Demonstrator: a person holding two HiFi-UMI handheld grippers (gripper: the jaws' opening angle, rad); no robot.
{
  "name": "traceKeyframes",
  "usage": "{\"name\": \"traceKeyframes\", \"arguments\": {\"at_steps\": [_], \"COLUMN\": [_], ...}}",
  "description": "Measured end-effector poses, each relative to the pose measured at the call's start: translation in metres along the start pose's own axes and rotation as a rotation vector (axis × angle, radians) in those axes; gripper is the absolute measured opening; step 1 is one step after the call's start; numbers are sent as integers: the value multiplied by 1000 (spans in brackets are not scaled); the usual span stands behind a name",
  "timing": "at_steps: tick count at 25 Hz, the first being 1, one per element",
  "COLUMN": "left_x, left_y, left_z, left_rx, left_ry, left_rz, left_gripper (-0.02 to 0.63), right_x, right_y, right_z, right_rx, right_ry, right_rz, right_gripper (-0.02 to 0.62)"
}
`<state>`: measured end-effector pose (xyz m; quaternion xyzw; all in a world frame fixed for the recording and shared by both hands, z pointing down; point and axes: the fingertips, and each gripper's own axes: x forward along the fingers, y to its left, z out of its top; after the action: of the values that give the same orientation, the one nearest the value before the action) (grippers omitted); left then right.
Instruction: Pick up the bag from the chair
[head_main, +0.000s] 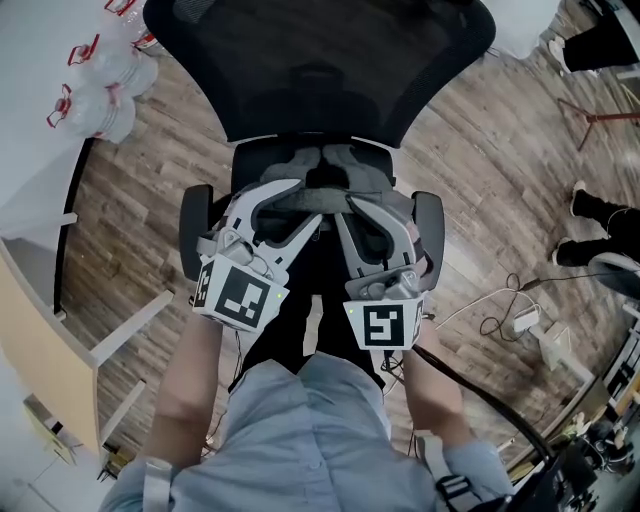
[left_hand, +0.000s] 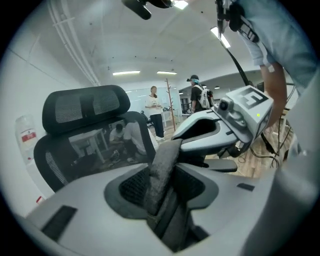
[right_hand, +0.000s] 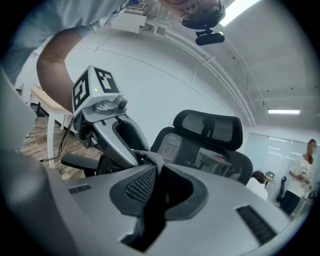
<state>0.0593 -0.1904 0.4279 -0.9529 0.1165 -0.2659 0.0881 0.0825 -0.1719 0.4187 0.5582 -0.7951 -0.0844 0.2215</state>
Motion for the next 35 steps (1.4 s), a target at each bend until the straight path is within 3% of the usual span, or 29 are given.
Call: {"name": "traceKeyframes", "arguments": {"at_steps": [3,5,9,12,14,16,20,22,25,31,35], "left_x": [1,1,2,1,0,0,5,4,-4,-17,-27], "left_y": [0,0,-6,-11,-13,-13,-13,-13,-8,5,18], "left_z": [0,2,3,2,0,-2,-8,-8,1,31,58], "left_rx": [10,32,81,89,98,120,149,112,56,68,92], "left_ry": [5,12,13,13,21,43,97,87,72,29,10], "left_rz": [-14,-16,-63,-85,-88,-86,-80,-72,-44,5,43], "left_gripper": [134,122,107,106,104,103,103,97,80,67,69], "right_x": [3,5,8,10,12,15,19,16,13,8,5], "right_y": [-1,0,-3,-7,-2,5,14,16,12,-6,-23], "right_z": [3,4,1,-2,-3,-5,-12,-9,3,32,55], "right_rx": [22,23,24,28,28,6,-29,-26,-2,53,65], "right_ry": [-7,15,61,99,115,131,161,146,119,83,68], "right_rz": [22,69,152,222,299,359,392,390,368,281,270], "right_gripper": [66,150,174,250,245,199,130,73,51,38,38]}}
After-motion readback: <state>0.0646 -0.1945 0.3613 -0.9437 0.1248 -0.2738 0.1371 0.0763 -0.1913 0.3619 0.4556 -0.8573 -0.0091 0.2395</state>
